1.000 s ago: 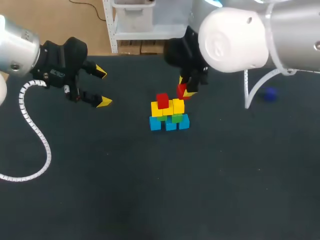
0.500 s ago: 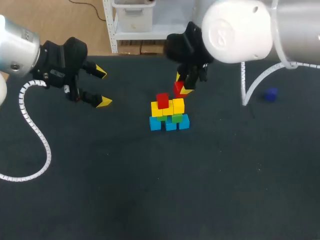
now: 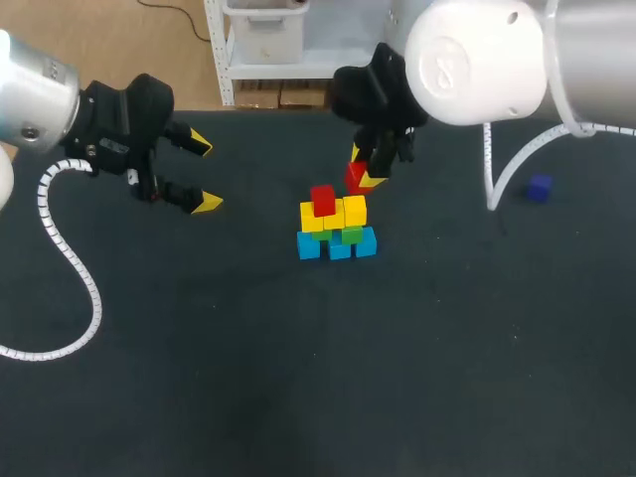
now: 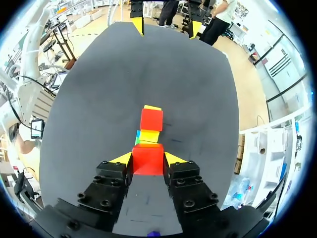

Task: Place the blue cubes, place green cubes on the blue cubes, place the yellow cubes on the green cubes, then place the red cubes on the yellow cubes, and place purple cube on the red cubes.

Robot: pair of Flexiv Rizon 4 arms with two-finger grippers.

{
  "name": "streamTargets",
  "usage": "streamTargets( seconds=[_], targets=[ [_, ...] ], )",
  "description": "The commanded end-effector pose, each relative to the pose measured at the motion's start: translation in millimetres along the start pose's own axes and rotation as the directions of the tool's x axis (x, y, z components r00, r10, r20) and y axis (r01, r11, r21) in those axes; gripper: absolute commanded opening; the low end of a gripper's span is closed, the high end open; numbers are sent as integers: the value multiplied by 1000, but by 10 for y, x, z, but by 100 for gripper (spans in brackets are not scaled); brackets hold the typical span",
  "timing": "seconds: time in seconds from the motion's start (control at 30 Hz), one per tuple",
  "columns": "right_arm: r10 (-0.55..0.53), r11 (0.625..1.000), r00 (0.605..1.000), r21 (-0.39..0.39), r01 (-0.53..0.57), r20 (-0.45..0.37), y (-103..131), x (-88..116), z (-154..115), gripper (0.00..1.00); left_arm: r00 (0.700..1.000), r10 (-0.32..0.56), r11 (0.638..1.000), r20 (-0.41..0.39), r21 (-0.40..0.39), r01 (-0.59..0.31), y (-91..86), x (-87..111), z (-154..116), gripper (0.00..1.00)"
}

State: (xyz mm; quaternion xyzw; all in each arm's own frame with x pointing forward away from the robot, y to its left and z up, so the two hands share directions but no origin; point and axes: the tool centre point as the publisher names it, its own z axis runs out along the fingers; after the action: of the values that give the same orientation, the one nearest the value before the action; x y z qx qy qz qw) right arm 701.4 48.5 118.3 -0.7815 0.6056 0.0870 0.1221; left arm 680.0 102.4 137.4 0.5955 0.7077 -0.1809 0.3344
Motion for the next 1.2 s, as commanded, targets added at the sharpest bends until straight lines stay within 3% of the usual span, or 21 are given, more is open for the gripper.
streamTargets(
  seconds=[0.03,0.5,0.93,1.2],
  targets=[
    [0,1000,1000,2,0,2,10,5,-2,0,1000,4,1000,8,-2,-4,-7,21,-3,100],
    [-20,999,1000,-31,19,-15,-11,-107,44,0,1000,4,1000,8,-2,-4,-7,21,-3,100],
    [5,998,994,-69,-13,-106,118,-80,31,0,1000,4,1000,8,-2,-4,-7,21,-3,100],
    [17,995,994,-94,-27,-105,178,-83,141,0,1000,4,1000,8,-2,-4,-7,21,-3,100]
  ],
)
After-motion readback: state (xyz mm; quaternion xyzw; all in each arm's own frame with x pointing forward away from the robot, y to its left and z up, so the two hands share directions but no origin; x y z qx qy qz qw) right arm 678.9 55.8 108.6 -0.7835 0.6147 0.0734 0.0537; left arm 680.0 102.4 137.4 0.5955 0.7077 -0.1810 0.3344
